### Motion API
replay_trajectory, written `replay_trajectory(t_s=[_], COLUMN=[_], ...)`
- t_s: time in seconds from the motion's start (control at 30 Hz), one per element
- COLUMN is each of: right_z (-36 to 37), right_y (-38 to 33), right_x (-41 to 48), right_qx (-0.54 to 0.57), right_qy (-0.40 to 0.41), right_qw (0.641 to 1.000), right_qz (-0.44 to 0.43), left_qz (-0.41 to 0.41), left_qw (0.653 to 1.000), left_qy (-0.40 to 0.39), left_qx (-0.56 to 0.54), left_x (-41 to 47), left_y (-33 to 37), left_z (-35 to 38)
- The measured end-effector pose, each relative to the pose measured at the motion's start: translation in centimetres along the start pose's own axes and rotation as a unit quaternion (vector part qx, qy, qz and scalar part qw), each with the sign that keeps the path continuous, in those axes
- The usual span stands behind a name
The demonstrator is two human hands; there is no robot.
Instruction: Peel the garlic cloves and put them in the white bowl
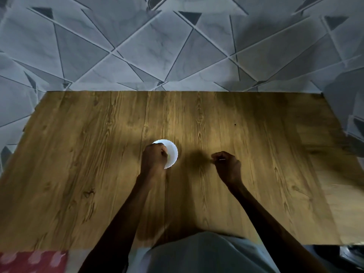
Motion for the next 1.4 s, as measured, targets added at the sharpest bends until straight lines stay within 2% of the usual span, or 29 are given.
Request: replay_trajectory(t_s=[0.07, 0.13, 0.27, 0.43, 0.6, 0.67, 0.77, 0.83, 1.07, 1.27, 1.4], right_z=[-1.3, -1.5, 0.4, 1.2, 0.0, -0.5, -0.1, 0.0, -0.1, -0.3, -1.0], right_y=[1.2, 2.2, 1.9, 1.9, 2.5, 3.6, 4.9, 5.2, 4.8, 5.1, 4.2], right_x=[0.8, 1.2, 1.1, 1.4, 1.7, 1.4, 0.3, 0.0, -0.1, 0.2, 0.8], right_qx=[-0.088, -0.135, -0.212, -0.252, -0.134, -0.004, 0.222, 0.268, 0.301, 0.207, 0.084], right_qy=[0.012, -0.015, -0.08, -0.088, -0.054, -0.039, -0.047, -0.043, -0.027, -0.012, 0.003], right_qw=[0.996, 0.991, 0.967, 0.959, 0.989, 0.999, 0.962, 0.944, 0.931, 0.954, 0.987], right_qz=[-0.012, -0.021, -0.117, -0.098, -0.038, 0.036, 0.154, 0.187, 0.206, 0.215, 0.137], left_qz=[0.026, 0.057, 0.079, 0.048, -0.022, -0.049, -0.077, -0.09, -0.102, -0.116, -0.134], left_qw=[0.998, 0.993, 0.975, 0.944, 0.929, 0.923, 0.916, 0.911, 0.913, 0.91, 0.905], left_qy=[0.023, 0.006, -0.091, -0.221, -0.28, -0.287, -0.281, -0.276, -0.236, -0.265, -0.283], left_qx=[-0.057, -0.102, -0.185, -0.24, -0.242, -0.25, -0.275, -0.292, -0.316, -0.297, -0.288], left_x=[-0.9, -2.2, -4.0, -4.8, -5.0, -5.1, -5.1, -5.2, -4.7, -4.4, -4.4], left_y=[1.4, 3.1, 5.7, 7.1, 6.9, 6.9, 7.1, 7.2, 7.0, 6.4, 5.8], left_z=[-0.7, -0.2, 3.3, 8.8, 13.0, 14.0, 15.0, 15.4, 15.7, 16.8, 17.2])
Point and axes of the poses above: each hand's wrist, its own x-axis towards the middle knuckle, its own z-axis out of the palm, y = z × x, the point moved 8 cm from there along x, towards the middle knuckle, and after that the axes turned 4 degrees about -z, right-handed, at the moved point
